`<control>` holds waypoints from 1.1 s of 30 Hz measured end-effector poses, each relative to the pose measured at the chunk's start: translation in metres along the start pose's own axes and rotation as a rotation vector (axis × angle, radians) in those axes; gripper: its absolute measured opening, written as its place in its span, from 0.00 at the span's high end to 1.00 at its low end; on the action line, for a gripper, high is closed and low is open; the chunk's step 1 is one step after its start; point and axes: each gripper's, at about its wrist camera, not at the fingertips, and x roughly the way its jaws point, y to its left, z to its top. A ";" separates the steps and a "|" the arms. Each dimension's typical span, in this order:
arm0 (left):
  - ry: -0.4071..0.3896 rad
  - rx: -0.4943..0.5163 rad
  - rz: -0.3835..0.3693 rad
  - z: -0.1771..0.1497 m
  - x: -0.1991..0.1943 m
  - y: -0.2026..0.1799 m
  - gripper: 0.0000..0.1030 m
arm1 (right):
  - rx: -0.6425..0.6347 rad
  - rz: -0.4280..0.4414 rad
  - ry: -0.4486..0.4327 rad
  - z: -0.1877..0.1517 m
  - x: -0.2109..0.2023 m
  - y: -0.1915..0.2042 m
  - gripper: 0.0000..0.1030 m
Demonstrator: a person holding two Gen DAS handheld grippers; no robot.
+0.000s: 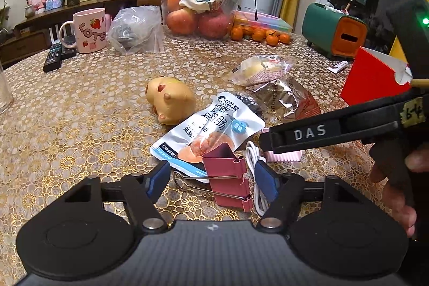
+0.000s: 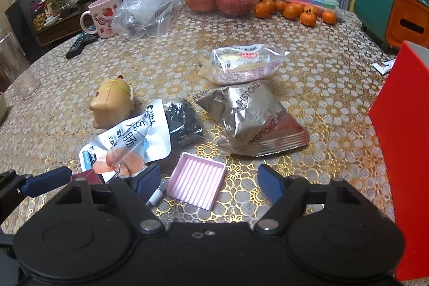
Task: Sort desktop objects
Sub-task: 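Grasp the pink comb with the right tool while the left tool grasps the pink binder clip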
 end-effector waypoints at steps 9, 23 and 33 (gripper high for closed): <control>-0.006 -0.004 0.005 0.001 0.004 0.000 0.44 | 0.024 -0.016 0.003 0.001 0.004 -0.001 0.34; -0.020 -0.005 -0.008 -0.003 0.001 0.001 0.45 | 0.036 0.011 0.009 0.000 -0.001 -0.003 0.52; -0.004 -0.028 -0.032 -0.004 0.003 0.006 0.64 | 0.042 0.015 0.003 -0.002 -0.006 -0.007 0.61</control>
